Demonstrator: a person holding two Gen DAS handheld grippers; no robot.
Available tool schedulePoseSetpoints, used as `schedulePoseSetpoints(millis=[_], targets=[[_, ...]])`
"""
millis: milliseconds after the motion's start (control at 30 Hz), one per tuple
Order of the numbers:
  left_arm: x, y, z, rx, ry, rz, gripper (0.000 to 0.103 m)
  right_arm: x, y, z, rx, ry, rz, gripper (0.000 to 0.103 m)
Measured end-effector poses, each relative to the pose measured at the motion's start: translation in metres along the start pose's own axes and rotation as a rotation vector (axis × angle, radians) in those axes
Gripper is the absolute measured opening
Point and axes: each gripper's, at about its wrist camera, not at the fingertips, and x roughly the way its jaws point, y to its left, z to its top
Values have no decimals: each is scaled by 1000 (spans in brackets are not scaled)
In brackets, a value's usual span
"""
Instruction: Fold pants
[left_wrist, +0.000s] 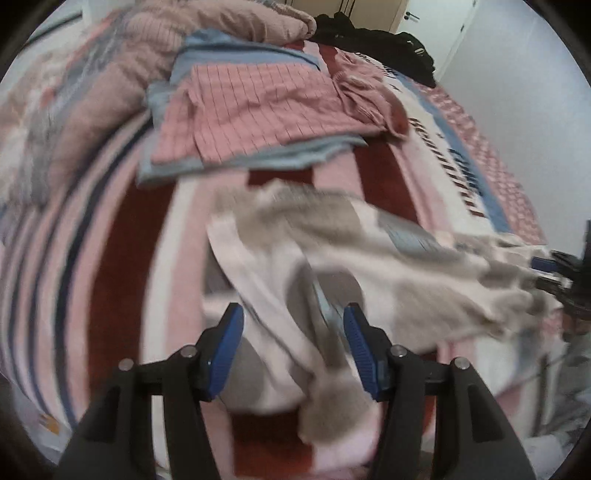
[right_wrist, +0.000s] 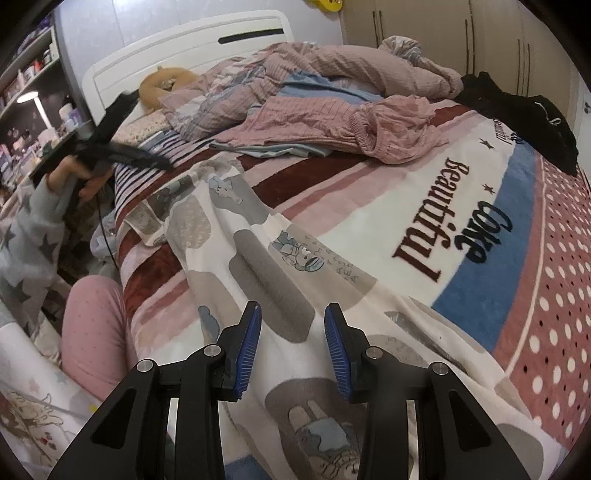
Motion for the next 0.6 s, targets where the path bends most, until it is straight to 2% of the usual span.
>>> schedulePoseSetpoints(millis=[133,267,333,367,400,500,533,600], targets=[[9,-1,-28,-70,30,-112,52,-6,4,-7,15,-19,10,31],[24,-3,-38,-107,34,-98,52,-11,15,-14,10,-28,17,31],[34,-7,-41,-126,46,-106,41,-13,18,-16,8,-31,16,31],[35,-8,-41,-125,47,-102,24,-15,21,-17,6,-33,16,31],[35,-11,-41,-116,41,-81,10,-17,23,-18,5,-35,14,31],[24,-13,-43,-92,-15,10,6,-21,25,-21,4,-38,9,31],[15,-11,-41,-88,-58,75,6,-22,25,-22,5,-39,6,31],[-1,-5,-38,-92,-121,160,6,-25,25,-23,9,-41,2,31]])
